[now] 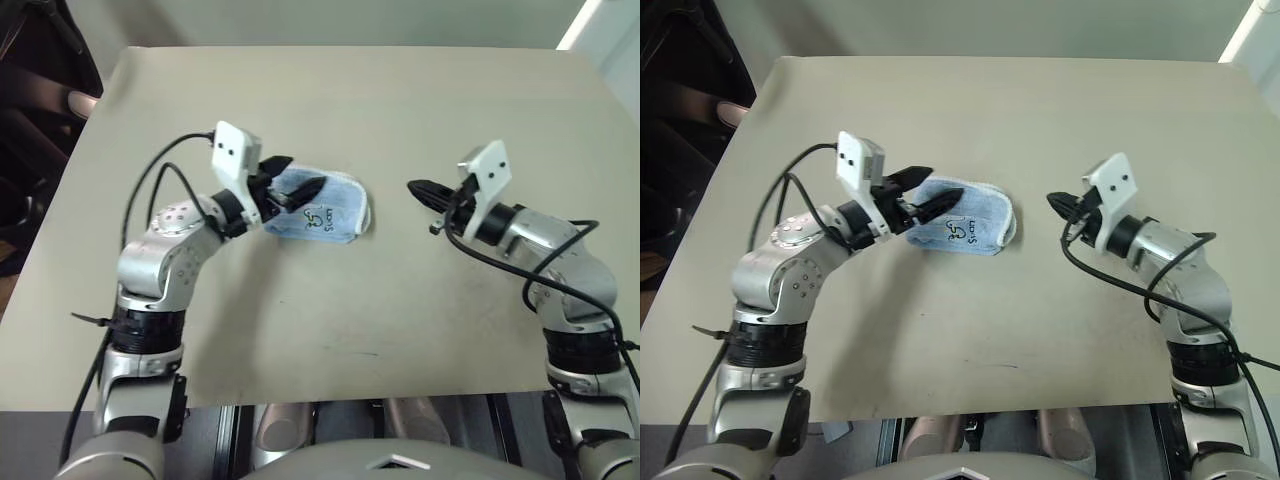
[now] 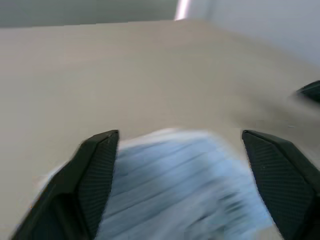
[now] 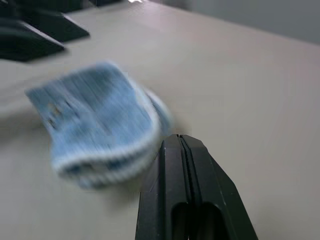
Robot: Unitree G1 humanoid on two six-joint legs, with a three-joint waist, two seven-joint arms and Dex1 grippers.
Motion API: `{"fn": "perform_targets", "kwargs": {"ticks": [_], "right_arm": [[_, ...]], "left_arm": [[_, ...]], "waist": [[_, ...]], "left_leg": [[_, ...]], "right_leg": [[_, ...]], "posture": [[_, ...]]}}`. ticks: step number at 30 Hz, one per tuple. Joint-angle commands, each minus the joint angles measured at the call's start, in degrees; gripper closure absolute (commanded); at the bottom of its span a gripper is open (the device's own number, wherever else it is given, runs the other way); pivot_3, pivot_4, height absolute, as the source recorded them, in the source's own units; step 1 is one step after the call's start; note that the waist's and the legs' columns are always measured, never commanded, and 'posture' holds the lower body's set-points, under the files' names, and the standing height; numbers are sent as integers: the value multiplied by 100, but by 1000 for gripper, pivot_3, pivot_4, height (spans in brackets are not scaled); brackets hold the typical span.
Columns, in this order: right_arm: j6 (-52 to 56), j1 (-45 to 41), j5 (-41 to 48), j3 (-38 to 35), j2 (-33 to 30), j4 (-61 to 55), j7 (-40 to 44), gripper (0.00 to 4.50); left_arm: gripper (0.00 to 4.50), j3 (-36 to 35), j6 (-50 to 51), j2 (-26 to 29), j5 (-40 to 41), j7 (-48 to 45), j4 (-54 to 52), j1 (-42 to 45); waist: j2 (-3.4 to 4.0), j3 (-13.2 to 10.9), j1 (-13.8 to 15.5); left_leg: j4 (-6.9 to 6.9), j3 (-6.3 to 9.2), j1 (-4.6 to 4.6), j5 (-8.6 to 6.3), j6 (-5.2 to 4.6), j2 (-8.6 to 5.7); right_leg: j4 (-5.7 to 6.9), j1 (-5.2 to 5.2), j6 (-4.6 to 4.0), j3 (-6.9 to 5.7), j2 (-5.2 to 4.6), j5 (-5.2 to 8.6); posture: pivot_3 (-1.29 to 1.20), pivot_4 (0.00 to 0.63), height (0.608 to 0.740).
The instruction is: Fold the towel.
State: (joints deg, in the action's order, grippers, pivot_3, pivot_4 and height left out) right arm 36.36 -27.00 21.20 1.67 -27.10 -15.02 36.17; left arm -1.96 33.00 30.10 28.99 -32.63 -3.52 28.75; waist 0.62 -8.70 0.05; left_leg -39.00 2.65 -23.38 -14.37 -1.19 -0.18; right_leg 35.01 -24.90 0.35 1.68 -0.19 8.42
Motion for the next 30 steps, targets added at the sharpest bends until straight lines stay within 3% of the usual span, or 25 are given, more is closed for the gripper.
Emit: {"fn": "perform_targets", "kwargs": {"ticks": [1,8,9,14,19,21,25,29,30], "right_arm": [[-74,-249,-42,165,139,94,-7,4500],[-395,-709,-320,688,936,1454,18,4500],[-440,-715,-381,766,996,1620,51,4500],[-766,-844,-1082,1236,1355,3029,-210,4500],[-997,-797,-1226,1120,1377,3214,-200,4500],[-1080,-769,-1163,960,1300,2966,-188,4500],[-803,-607,-708,446,991,1831,-15,4500],[-139,-405,-202,72,721,1017,77,4500],[173,-409,5,-95,712,924,31,4316]], "left_arm": [[1720,85,-600,36,-343,-343,99,17],[4319,442,-810,-183,-825,-649,808,239],[4455,526,-844,-175,-964,-644,886,230],[4455,1204,-1041,-141,-1992,-423,1566,153],[4455,1120,-1086,-287,-2110,-386,1584,39],[4455,818,-1058,-388,-1878,-327,1443,-2],[4455,-492,-847,-743,-567,-246,627,-29],[4455,-960,-565,-564,-113,-326,153,-238],[4487,-1025,-528,-473,-98,-333,109,-292]], "waist": [[0,0,43],[-1,1,66],[-1,1,65],[2,3,42],[15,19,25],[16,18,27],[12,13,35],[11,13,30],[11,14,23]], "left_leg": [[-3,4,-6,1,-4,-1],[-17,5,-22,3,-16,-10],[-16,5,-24,3,-15,-10],[-8,6,-34,9,-1,-6],[-8,7,-16,9,-1,-3],[-9,6,-15,17,-6,-4],[-12,5,-45,31,-4,-4],[-6,0,-69,42,17,-2],[-4,0,-66,57,44,-1]], "right_leg": [[-3,0,-4,-1,-1,0],[-4,-10,-16,-4,-13,-16],[-3,-13,-17,-5,-13,-16],[6,-38,-28,-10,-12,-22],[7,-20,-41,-11,-11,-30],[7,-18,-48,-9,-11,-38],[6,-39,-49,-11,-11,-47],[4,-62,-43,-13,-9,-48],[3,-61,-44,-13,-7,-46]], "posture": [[0,150,735],[0,150,735],[0,150,735],[0,150,735],[0,150,735],[0,150,735],[0,150,735],[0,150,735],[0,150,735]]}}
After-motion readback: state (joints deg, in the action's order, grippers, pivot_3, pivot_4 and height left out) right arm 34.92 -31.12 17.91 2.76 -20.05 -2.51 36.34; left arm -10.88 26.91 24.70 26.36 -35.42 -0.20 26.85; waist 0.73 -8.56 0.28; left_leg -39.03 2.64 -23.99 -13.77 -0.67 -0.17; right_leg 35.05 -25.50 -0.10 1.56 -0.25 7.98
